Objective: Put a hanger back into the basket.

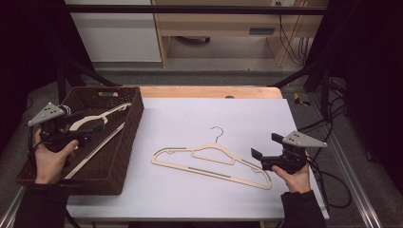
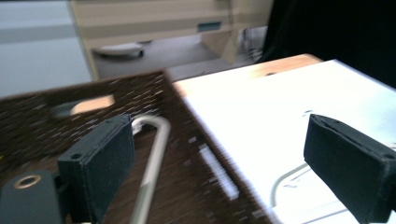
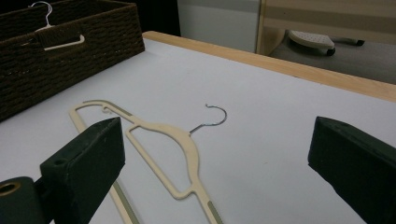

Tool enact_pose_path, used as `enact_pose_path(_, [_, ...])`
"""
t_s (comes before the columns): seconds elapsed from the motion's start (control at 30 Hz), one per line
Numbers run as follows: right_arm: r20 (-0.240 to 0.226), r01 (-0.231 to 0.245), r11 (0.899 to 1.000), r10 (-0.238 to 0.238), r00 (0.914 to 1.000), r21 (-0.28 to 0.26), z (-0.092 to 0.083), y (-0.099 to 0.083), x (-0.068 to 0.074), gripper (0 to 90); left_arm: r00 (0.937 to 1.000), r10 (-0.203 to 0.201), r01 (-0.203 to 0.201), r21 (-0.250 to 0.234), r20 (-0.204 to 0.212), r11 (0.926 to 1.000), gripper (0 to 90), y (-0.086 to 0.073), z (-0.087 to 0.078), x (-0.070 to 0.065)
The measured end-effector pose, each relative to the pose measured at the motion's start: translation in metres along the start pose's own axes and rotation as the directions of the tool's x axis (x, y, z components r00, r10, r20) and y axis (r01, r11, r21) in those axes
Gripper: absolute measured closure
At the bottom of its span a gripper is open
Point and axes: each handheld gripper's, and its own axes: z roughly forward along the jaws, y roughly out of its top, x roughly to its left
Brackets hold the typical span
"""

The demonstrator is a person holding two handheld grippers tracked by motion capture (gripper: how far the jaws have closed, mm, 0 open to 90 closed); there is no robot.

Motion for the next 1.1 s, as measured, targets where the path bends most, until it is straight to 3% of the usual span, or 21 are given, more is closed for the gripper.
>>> enact_pose_path(0.27, [-0.013, 0.016, 1.000, -0.016, 0.9998, 0.021, 0.001, -0.002, -0.001, 4.8, 0.9929, 0.028, -0.021, -0.061, 0.115, 0.9979, 7.2, -0.004, 0.016, -0.051])
enact_pose_path(0.47, [-0.020, 0.017, 0.998, -0.016, 0.9997, 0.054, 0.006, -0.008, -0.002, 7.4, 0.9787, 0.055, -0.045, -0.056, 0.197, 0.9974, 7.3, -0.010, 0.033, -0.086])
enact_pose_path(0.57, [-0.038, 0.011, 0.998, -0.008, 0.9992, 0.068, 0.007, -0.010, -0.004, 8.2, 0.9737, 0.081, -0.076, -0.032, 0.213, 0.9966, 7.3, -0.013, 0.044, -0.100])
enact_pose_path(0.77, [-0.047, 0.030, 0.990, -0.023, 0.9986, 0.137, 0.016, -0.018, -0.003, 10.3, 0.9604, 0.097, -0.103, 0.008, 0.261, 0.9947, 7.5, -0.026, 0.062, -0.123])
enact_pose_path(0.93, [-0.060, 0.064, 0.977, -0.053, 0.9968, 0.203, 0.030, -0.027, -0.001, 15.6, 0.9498, 0.093, -0.117, 0.062, 0.299, 0.9912, 7.6, -0.043, 0.075, -0.134])
enact_pose_path(1.1, [-0.064, 0.061, 0.957, -0.044, 0.9970, 0.283, 0.045, -0.040, -0.005, 24.6, 0.9484, 0.087, -0.127, 0.114, 0.305, 0.9853, 7.7, -0.057, 0.086, -0.139])
